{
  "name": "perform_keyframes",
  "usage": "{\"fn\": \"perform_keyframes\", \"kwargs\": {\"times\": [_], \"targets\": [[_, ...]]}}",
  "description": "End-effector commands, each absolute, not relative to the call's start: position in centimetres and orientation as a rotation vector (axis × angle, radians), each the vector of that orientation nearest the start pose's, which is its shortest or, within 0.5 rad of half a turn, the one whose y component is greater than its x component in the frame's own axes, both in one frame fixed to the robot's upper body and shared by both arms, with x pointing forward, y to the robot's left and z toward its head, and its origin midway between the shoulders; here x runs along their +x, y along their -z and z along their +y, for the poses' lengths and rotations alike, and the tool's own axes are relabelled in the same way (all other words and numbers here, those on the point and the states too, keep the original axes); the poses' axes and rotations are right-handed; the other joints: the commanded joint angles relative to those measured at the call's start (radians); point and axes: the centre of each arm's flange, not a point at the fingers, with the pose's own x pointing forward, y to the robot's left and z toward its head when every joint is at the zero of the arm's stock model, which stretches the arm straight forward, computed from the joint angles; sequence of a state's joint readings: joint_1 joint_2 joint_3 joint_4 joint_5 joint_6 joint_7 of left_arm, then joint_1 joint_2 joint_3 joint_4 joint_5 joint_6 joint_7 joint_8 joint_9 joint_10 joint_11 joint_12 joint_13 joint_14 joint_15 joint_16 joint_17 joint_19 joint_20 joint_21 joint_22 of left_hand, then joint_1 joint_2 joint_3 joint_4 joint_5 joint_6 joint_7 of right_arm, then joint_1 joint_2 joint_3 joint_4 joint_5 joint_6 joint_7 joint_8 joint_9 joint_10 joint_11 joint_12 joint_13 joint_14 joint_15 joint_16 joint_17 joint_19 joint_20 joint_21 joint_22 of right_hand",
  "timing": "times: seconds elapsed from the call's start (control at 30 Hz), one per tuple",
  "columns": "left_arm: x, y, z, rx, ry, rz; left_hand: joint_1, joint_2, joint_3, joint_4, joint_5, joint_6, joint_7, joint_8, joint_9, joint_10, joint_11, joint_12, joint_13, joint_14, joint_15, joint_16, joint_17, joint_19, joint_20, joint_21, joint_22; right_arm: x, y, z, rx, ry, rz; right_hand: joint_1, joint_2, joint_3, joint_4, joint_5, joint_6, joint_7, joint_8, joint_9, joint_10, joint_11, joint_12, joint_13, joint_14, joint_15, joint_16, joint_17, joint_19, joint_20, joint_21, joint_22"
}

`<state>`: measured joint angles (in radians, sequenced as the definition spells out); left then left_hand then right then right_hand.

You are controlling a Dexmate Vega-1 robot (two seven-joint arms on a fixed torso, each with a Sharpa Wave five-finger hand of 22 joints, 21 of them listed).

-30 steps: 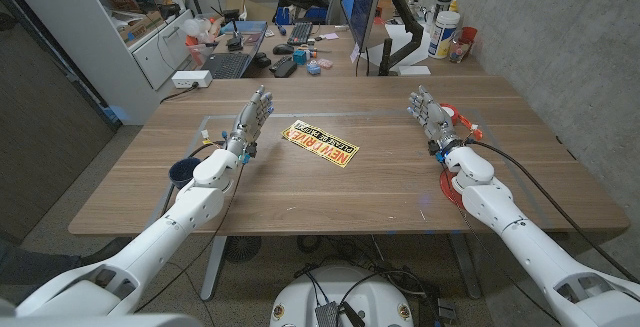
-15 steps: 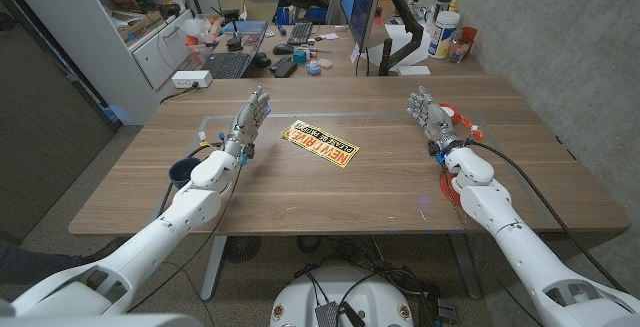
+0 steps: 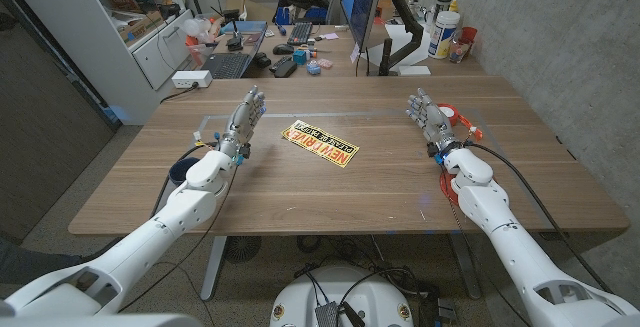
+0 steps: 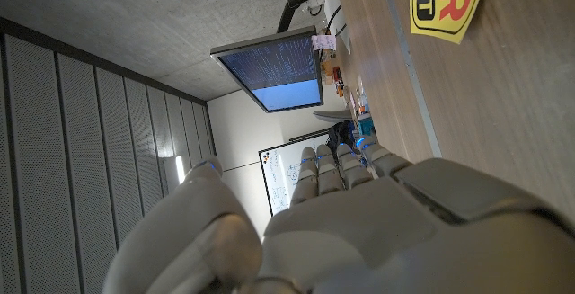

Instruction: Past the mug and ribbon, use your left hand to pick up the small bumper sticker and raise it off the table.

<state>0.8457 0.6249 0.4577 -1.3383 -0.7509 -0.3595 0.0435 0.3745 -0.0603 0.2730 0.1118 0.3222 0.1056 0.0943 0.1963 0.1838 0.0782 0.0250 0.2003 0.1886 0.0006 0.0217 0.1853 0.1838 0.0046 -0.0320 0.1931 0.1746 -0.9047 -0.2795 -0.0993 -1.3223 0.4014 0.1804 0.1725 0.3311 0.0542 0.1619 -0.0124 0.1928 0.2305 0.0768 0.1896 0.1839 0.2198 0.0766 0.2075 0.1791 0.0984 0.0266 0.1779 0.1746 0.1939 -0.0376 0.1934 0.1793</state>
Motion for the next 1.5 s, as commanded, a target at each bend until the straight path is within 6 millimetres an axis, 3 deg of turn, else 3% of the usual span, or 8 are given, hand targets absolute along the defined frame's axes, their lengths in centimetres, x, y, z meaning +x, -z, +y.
{"fn": "perform_keyframes", "kwargs": {"times": [0.03,0.67,1.5], "targets": [[63.9,2.0,31.4,-0.022,0.164,-0.626,0.012,0.002,0.001,-0.006,0.004,0.008,-0.007,0.004,0.003,0.003,-0.002,0.005,0.003,0.009,0.0,0.007,0.003,-0.002,-0.013,0.005,0.004,65.3,4.0,-28.6,0.06,-0.2,-0.575,0.004,0.005,0.006,-0.001,0.007,0.012,0.0,0.006,0.003,0.012,0.0,0.006,0.005,0.01,0.002,0.007,0.005,0.005,0.003,0.006,0.003],[63.4,0.1,31.8,0.056,0.152,-0.645,0.02,0.005,0.0,-0.01,0.004,0.008,-0.011,0.003,0.004,0.004,-0.008,0.005,0.004,0.012,-0.002,0.007,0.002,-0.006,-0.009,0.004,0.004,65.3,3.9,-28.8,0.064,-0.193,-0.581,0.004,0.006,0.005,-0.003,0.007,0.012,0.0,0.006,0.003,0.012,-0.001,0.005,0.005,0.01,0.002,0.006,0.005,0.006,0.003,0.006,0.003],[62.1,-0.8,33.1,0.132,0.14,-0.672,0.044,0.006,0.003,-0.024,0.005,0.008,-0.013,0.004,0.004,0.007,-0.011,0.006,0.004,0.015,-0.006,0.006,0.001,-0.017,0.002,0.001,0.004,65.2,4.2,-28.9,0.071,-0.185,-0.584,0.002,0.006,0.004,-0.005,0.007,0.012,-0.001,0.005,0.004,0.012,-0.002,0.004,0.005,0.011,0.002,0.006,0.005,0.004,0.004,0.006,0.003]]}}
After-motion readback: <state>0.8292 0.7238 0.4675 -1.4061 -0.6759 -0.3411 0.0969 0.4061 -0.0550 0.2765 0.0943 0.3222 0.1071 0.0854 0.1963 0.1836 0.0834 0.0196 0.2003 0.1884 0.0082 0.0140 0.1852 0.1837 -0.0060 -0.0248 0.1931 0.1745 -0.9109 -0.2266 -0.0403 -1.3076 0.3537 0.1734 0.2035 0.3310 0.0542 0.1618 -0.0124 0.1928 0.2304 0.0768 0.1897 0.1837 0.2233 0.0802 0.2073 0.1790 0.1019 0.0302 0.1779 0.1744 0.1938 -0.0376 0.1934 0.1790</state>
